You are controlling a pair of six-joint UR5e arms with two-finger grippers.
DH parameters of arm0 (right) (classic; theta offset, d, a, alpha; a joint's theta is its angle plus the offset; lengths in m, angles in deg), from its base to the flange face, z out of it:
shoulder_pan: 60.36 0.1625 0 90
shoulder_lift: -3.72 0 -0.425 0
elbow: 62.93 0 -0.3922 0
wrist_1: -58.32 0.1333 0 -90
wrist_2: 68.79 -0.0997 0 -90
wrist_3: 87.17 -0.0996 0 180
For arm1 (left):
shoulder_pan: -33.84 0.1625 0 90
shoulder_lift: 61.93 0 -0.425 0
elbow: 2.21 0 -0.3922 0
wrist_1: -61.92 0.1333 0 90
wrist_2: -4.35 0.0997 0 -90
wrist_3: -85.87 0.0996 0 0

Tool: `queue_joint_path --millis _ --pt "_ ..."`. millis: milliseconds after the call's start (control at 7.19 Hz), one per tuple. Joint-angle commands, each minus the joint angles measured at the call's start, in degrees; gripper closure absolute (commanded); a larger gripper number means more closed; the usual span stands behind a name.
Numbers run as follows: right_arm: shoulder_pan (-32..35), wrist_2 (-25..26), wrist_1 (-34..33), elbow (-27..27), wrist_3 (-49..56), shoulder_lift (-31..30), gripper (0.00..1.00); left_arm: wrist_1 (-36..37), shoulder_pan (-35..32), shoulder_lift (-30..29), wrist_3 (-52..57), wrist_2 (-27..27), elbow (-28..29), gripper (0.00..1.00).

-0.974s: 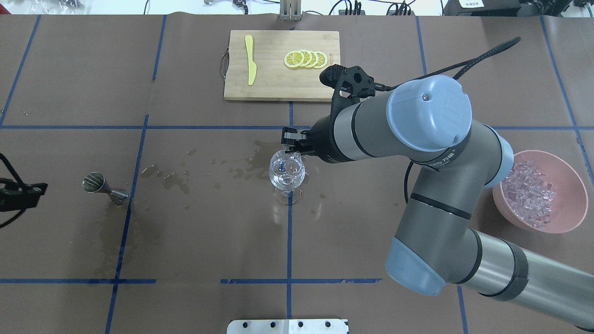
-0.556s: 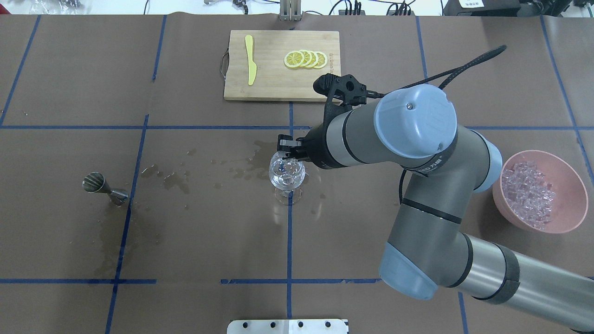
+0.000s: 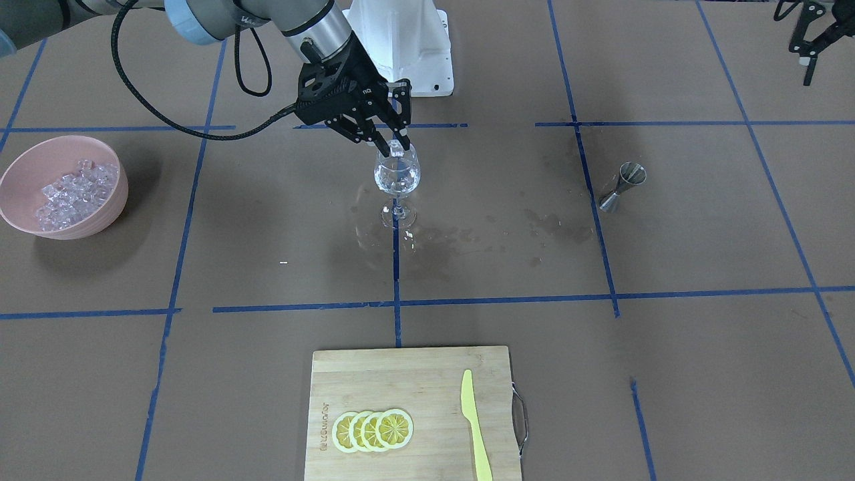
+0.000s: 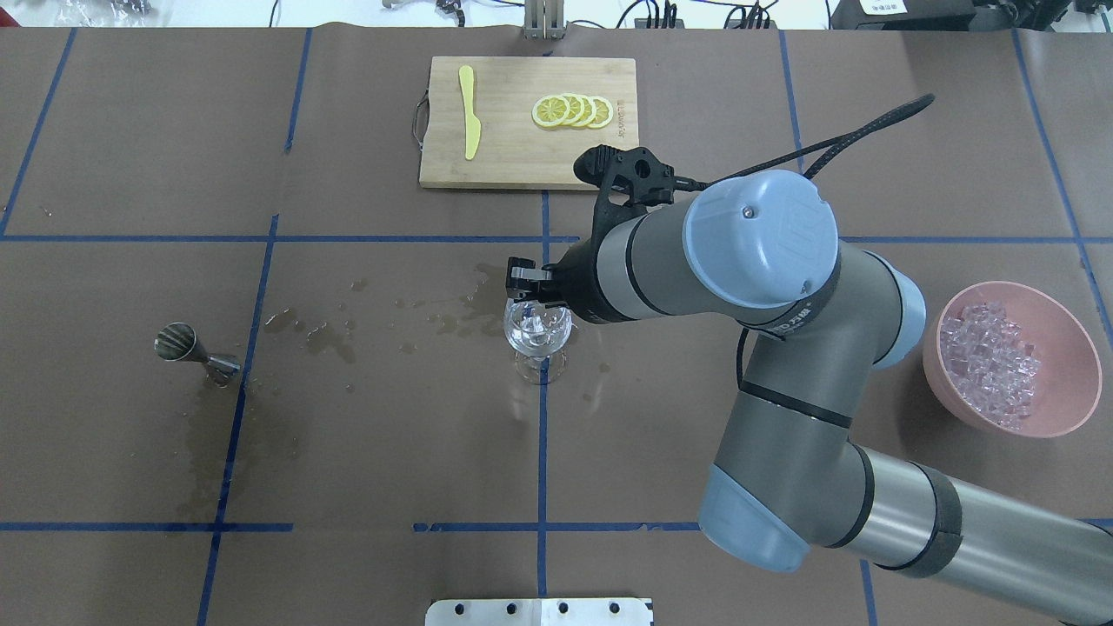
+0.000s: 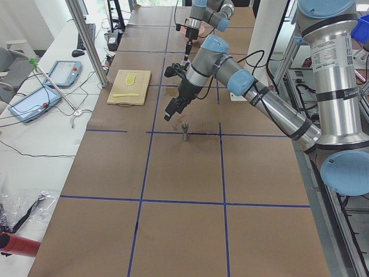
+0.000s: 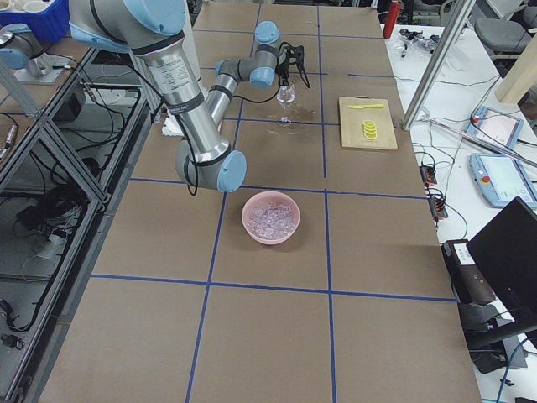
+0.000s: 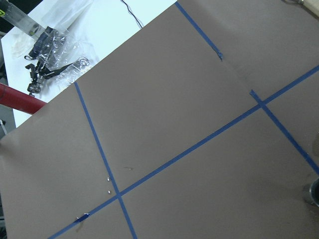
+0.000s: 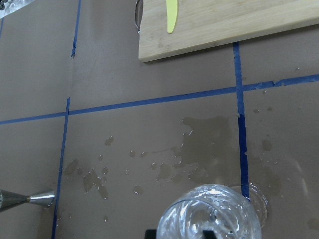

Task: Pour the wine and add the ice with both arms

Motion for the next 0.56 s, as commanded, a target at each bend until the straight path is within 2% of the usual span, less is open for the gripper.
queue_joint_path --millis 0,278,417 --pt "0.04 0.72 -0.13 -0.01 -0.27 0.51 0.03 0.01 -7.68 -1.4 8.12 -3.11 4.74 0.0" --pt "2.04 -0.06 -0.31 0.69 -0.27 0.77 0.01 -0.25 -7.79 -1.41 8.31 -3.38 6.49 0.0" --pt "4.24 -2.15 -2.92 2.26 -0.18 0.77 0.0 -0.43 -7.96 -1.32 9.1 -4.69 7.73 0.0"
